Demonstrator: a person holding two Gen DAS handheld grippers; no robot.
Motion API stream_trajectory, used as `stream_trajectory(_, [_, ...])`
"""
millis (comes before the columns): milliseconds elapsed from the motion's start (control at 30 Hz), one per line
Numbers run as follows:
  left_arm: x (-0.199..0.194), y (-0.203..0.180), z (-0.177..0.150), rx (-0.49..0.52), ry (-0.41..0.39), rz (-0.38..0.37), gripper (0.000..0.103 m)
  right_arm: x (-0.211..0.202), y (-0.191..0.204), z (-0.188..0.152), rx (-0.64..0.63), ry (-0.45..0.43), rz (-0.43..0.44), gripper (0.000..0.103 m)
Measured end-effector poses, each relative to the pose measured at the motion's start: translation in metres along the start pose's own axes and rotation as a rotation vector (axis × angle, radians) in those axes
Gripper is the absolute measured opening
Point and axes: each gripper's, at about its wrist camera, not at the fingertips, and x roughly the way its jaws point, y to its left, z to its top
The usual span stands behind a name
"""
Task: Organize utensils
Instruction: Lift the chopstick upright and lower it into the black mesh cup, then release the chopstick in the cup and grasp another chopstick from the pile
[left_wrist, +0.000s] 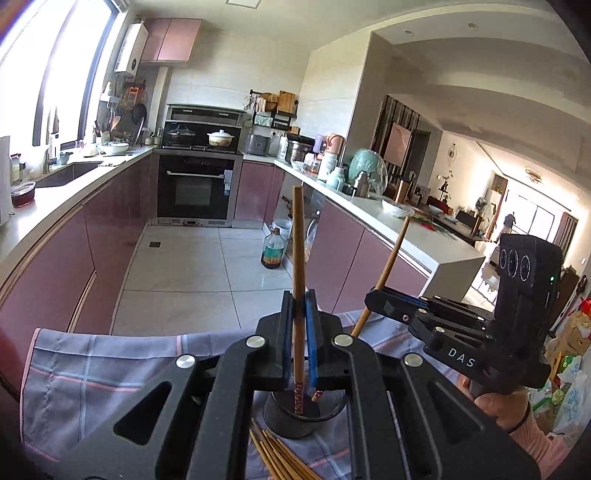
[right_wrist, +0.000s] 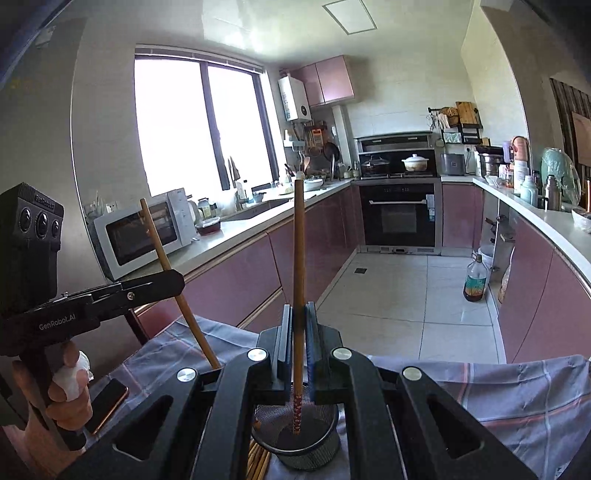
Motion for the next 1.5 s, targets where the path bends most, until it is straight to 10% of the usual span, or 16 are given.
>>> stream_trajectory(667, [0.112, 0.024, -0.047, 0.024, 0.234, 0.029, 0.008, 0.059, -0.007, -0.027, 0.04, 0.233, 0.0, 0.006])
stream_trajectory(967, [0.134, 0.041, -0.051, -0.019, 0.251, 0.057, 0.03, 0.062, -0.01, -0.029, 0.062, 0.225, -0.017, 0.013])
stream_trajectory(1500, [0.056, 0.046, -0.096, 0.025, 0.11, 0.186, 0.05, -0.013, 0.016, -0.039, 0.005, 0.078, 0.084, 0.036])
